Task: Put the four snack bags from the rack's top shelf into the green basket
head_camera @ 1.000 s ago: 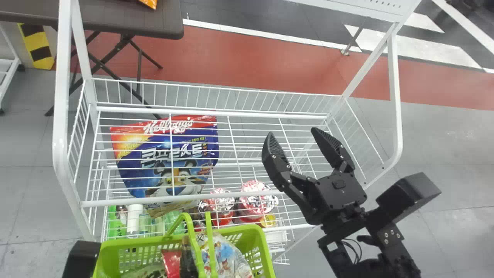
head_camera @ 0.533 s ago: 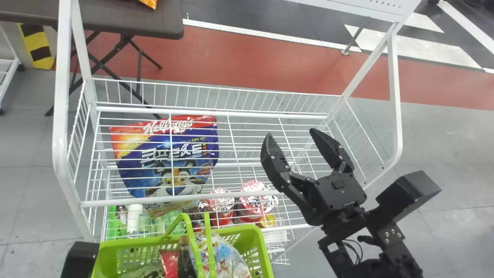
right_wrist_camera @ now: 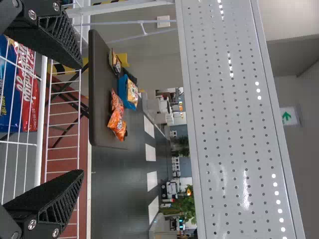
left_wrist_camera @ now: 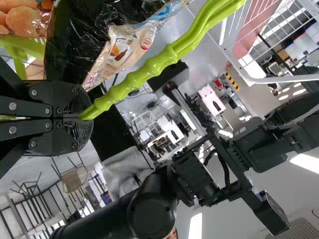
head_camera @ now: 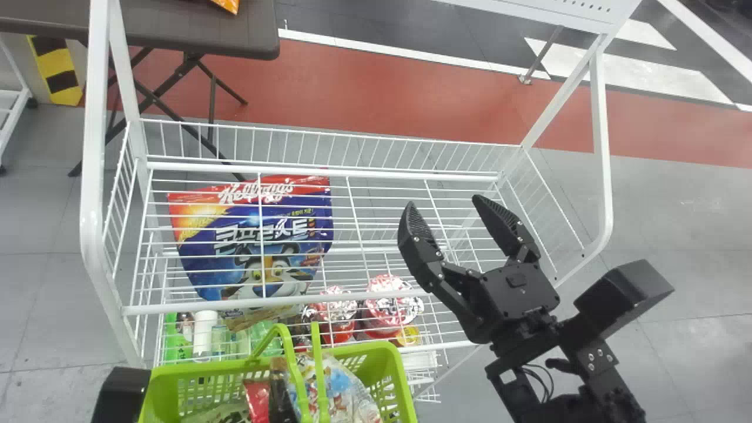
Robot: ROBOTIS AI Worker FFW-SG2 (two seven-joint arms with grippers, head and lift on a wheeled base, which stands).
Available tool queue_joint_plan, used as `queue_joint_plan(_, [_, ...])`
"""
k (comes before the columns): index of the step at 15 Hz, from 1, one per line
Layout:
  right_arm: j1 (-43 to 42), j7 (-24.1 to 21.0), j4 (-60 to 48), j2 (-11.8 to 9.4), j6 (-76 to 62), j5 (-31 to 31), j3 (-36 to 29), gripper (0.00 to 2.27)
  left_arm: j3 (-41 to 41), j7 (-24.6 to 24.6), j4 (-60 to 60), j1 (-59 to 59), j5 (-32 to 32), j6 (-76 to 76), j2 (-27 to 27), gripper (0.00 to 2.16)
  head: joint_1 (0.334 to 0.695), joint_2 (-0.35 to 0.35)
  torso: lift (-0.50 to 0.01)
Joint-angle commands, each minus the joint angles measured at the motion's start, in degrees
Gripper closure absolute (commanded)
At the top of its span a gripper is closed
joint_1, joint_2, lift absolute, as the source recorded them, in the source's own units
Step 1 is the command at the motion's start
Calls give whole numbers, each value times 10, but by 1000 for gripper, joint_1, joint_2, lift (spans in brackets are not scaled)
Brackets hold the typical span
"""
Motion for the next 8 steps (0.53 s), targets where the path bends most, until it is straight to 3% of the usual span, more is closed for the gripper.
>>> queue_joint_plan(1, [0, 0, 0, 1, 1, -1, -1, 60, 0, 0, -1, 0, 0, 0, 0, 1555, 695, -350, 0])
queue_joint_plan(8, [-1, 1, 1, 1, 2, -1, -3, 60, 1, -1, -2, 1, 0, 0, 0, 1555, 695, -350, 0])
